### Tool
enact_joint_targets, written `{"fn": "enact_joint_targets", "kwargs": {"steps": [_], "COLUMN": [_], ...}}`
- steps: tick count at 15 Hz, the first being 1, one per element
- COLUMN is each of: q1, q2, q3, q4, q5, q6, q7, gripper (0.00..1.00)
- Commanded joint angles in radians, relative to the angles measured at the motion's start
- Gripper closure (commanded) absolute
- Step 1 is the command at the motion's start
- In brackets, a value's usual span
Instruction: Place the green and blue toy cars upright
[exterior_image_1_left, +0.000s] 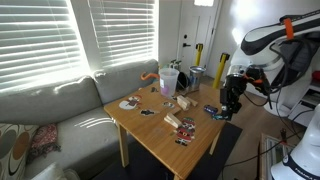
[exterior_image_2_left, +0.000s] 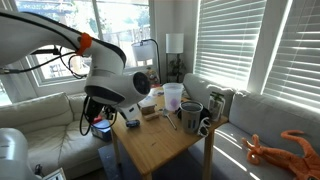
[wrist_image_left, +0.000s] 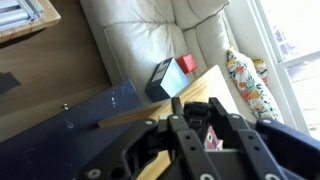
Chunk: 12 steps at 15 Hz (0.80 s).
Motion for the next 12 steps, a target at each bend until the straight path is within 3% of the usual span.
{"fn": "enact_joint_targets", "kwargs": {"steps": [1, 9, 10, 12], "q1": [-0.062, -0.177, -0.183, -0.193], "q2": [0.141, 0.371, 0.305, 0.346], "q3": [-0.021, -0.048, -0.022, -0.027], "q4": [0.053, 0.150, 0.107, 0.127], "q5": [0.058, 0.112, 0.094, 0.093], "q6": [-0.165, -0.417, -0.367, -0.384], "q7": [-0.033, -0.070, -0.055, -0.059], "gripper": [0.92, 0.92, 0.69, 0.69]}}
